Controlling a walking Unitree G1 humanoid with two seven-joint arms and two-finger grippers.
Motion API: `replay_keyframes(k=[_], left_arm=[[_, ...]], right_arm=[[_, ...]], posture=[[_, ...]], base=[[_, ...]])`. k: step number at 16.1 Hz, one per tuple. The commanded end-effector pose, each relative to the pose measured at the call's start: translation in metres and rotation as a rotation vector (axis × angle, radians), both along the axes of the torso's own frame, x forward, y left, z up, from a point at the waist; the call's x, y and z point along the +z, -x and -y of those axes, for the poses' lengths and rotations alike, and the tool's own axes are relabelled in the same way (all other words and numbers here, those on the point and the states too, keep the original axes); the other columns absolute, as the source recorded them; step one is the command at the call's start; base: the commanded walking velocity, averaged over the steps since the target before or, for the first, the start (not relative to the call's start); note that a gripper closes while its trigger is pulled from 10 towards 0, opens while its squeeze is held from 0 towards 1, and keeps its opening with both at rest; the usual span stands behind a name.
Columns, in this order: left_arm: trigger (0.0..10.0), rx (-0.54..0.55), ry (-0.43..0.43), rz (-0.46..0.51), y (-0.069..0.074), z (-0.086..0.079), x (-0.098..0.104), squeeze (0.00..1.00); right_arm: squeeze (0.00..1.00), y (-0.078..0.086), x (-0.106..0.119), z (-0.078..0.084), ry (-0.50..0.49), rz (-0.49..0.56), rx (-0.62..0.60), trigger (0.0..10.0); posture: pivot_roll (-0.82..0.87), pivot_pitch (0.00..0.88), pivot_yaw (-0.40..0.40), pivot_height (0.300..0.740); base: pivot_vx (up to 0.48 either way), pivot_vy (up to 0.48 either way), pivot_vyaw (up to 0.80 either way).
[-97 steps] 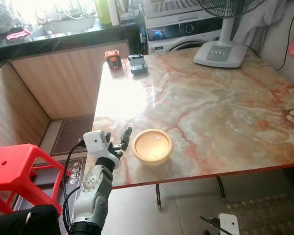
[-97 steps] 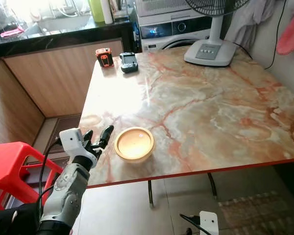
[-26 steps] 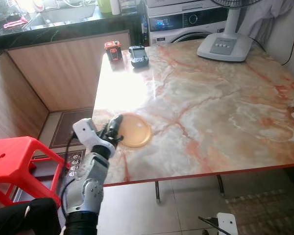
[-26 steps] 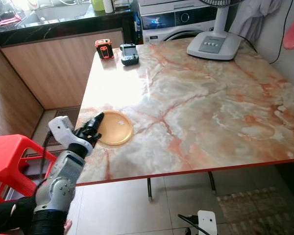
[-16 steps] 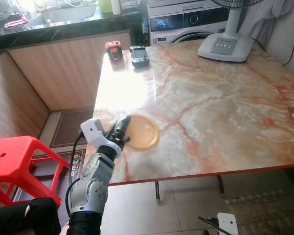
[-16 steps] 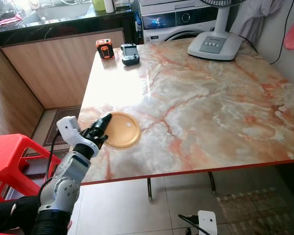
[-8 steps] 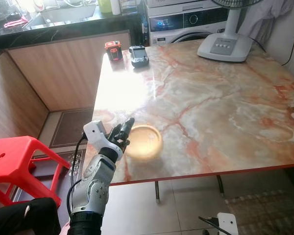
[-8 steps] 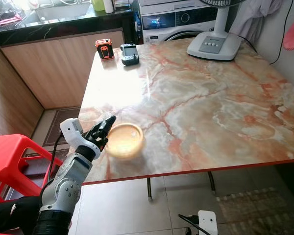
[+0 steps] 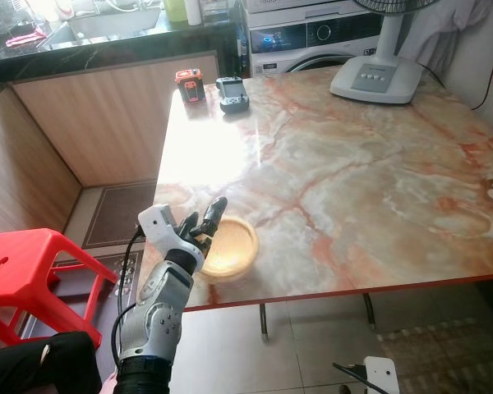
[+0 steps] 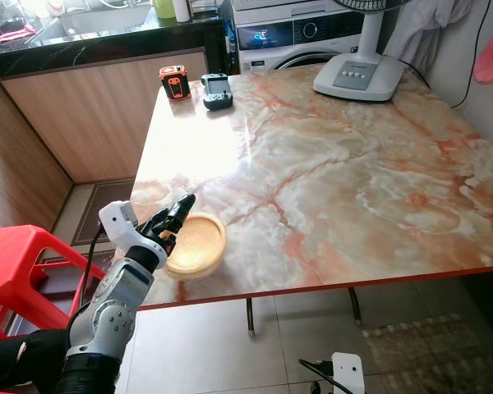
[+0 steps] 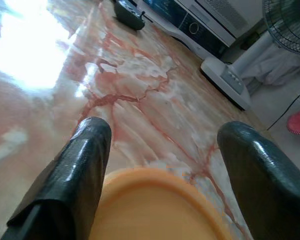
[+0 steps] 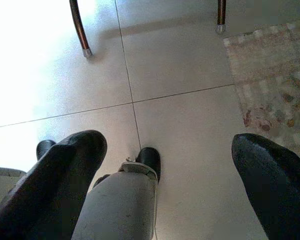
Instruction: Restocking fridge
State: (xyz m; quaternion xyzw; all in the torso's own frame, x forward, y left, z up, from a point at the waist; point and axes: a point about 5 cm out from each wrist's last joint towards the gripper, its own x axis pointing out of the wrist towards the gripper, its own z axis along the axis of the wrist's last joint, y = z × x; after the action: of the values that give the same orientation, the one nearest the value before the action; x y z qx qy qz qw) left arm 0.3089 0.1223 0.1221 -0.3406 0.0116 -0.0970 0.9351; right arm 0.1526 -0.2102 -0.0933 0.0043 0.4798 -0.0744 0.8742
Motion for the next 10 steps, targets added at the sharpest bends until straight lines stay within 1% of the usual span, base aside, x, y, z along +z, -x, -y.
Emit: replay_keyframes(k=[1,4,5,7,8,10], left_arm=[[10.0,0.029,-0.008,0.001,0.002,-0.012,0.001,1.0],[10.0,0.059,-0.042,0.022,-0.003,-0.031,0.006,1.0],[10.0,0.064,-0.041,0.033,-0.003,-0.034,0.009,1.0],[10.0,0.062,-0.033,0.037,-0.002,-0.03,0.01,1.0],[10.0,0.047,-0.022,0.028,0.0,-0.025,0.007,1.0],[10.0,0.001,-0.014,-0.012,0.003,-0.014,-0.004,1.0]], right_arm=[[0.0,0.001,-0.001,-0.003,-0.007,-0.003,0.002,10.0],[0.0,0.001,-0.001,-0.003,-0.006,-0.003,0.004,10.0],[0.0,0.001,-0.001,-0.003,-0.006,-0.001,0.003,10.0],[0.0,0.0,-0.001,-0.003,-0.006,0.0,0.002,10.0],[0.0,0.0,-0.001,-0.003,-0.006,0.0,0.003,10.0],[0.0,0.0,0.0,-0.003,-0.005,0.0,0.006,10.0]], posture=[[-0.07,0.0,0.102,0.74],[-0.06,0.0,0.102,0.74],[-0.06,0.0,0.103,0.74],[-0.06,0.0,0.101,0.74],[-0.06,0.0,0.101,0.74],[-0.06,0.0,0.098,0.74]], base=[[0.0,0.0,0.0],[0.0,0.0,0.0],[0.0,0.0,0.0],[0.0,0.0,0.0],[0.0,0.0,0.0],[0.0,0.0,0.0]])
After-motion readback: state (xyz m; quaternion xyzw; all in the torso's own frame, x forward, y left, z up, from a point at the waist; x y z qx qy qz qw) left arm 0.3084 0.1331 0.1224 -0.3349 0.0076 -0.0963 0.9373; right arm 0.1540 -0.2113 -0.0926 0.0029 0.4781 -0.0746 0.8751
